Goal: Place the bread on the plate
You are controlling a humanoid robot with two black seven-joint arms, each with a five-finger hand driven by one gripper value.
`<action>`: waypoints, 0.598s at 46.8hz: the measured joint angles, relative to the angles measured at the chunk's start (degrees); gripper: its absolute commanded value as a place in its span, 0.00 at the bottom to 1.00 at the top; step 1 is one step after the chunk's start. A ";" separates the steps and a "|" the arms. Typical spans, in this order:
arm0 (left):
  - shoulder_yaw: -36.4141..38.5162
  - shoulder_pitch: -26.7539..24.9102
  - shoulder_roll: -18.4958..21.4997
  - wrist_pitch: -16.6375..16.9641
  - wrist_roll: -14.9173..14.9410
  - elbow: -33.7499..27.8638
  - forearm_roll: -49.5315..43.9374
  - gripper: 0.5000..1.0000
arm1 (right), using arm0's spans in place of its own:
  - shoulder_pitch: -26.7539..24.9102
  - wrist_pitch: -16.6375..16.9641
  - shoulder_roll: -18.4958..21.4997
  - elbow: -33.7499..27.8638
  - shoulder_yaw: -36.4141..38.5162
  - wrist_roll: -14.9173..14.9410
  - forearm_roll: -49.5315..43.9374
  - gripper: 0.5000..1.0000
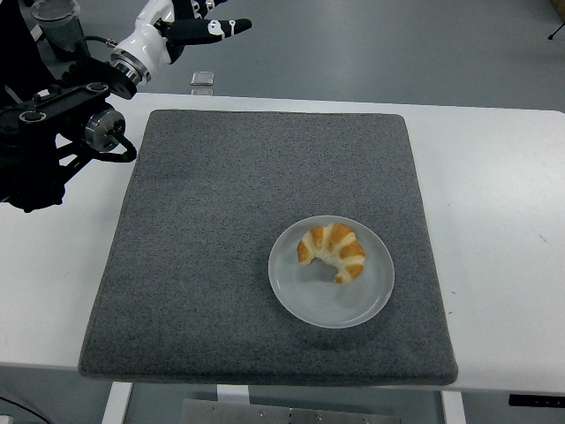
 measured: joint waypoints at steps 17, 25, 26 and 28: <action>-0.03 1.19 1.85 -4.80 0.19 4.44 -8.74 0.98 | 0.00 0.01 0.00 0.00 0.01 0.00 0.00 0.86; 0.00 2.63 1.84 -8.39 0.20 8.64 -9.89 0.98 | 0.00 0.01 0.00 0.00 0.00 0.00 0.00 0.86; 0.00 2.80 1.84 -8.70 0.20 9.06 -9.90 0.98 | 0.00 0.01 0.00 0.00 0.00 0.00 0.00 0.86; 0.00 3.09 1.83 -9.36 0.20 9.83 -9.94 0.98 | 0.00 0.01 0.00 0.00 0.00 0.00 0.00 0.86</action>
